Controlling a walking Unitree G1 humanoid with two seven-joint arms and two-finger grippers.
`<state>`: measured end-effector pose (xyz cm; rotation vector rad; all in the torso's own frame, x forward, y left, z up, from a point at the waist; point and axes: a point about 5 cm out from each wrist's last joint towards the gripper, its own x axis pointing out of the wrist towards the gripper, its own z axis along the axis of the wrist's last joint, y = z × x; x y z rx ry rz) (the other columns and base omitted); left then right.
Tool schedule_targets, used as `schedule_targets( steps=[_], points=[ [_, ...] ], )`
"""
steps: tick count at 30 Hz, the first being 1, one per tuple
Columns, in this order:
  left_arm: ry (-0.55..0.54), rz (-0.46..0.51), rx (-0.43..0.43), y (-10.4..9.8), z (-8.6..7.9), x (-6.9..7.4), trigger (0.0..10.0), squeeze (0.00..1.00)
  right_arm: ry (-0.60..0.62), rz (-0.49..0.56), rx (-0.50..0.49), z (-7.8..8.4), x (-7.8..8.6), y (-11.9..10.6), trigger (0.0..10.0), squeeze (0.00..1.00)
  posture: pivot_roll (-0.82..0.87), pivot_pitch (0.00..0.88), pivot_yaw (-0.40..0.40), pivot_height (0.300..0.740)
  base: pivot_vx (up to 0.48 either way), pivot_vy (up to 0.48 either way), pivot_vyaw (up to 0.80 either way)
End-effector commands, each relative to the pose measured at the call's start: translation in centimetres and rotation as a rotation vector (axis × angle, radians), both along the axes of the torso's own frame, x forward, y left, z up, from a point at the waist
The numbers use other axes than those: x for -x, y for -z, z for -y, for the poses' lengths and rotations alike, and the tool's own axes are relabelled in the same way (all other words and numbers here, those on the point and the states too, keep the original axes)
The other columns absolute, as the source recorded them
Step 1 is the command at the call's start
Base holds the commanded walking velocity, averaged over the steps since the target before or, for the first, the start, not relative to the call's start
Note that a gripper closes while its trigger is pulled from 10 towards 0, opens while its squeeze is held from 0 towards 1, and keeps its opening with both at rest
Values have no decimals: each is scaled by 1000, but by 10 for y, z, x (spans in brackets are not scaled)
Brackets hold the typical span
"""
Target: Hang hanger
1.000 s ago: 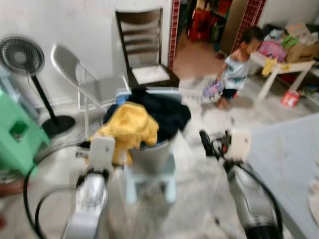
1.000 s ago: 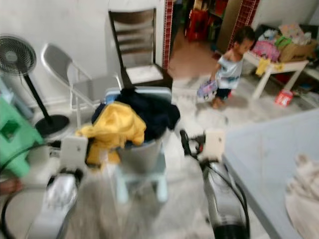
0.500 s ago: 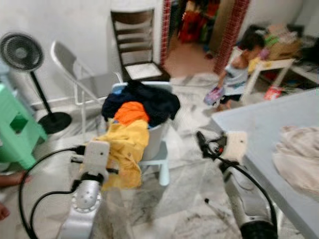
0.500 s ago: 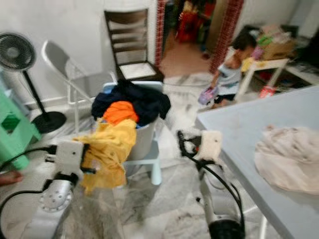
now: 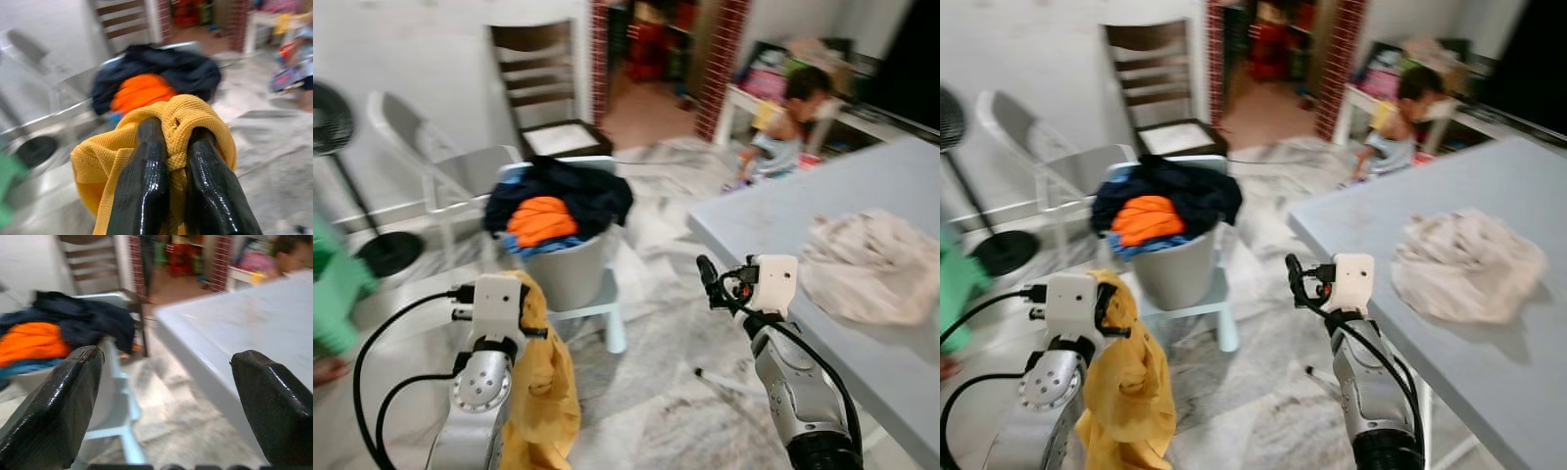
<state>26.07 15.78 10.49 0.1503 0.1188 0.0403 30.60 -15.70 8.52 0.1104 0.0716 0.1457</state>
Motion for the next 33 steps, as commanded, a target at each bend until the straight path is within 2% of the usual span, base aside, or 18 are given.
schedule_targets(
  steps=[1, 11, 14, 33],
  points=[
    [12, 26, 7, -4, 0, -2, 10000, 0, 2, 4, 3, -1, -3, -1, 10000, 0, 57, 0, -18, 740, 0, 0, -800],
    [4, 18, 48, -2, 0, -2, 10000, 0, -6, 3, 6, -2, -2, 0, 10000, 0, 60, 0, -23, 740, 0, 0, -720],
    [7, 18, 48, -2, 1, -2, 10000, 0, -9, 3, 10, -2, -2, 0, 10000, 0, 59, 0, -26, 740, 0, 82, 0],
    [15, 16, 45, 0, 3, 0, 10000, 0, -10, -1, 22, -1, 0, 2, 10000, 0, 55, 0, -27, 740, 0, 392, 0]
  ],
)
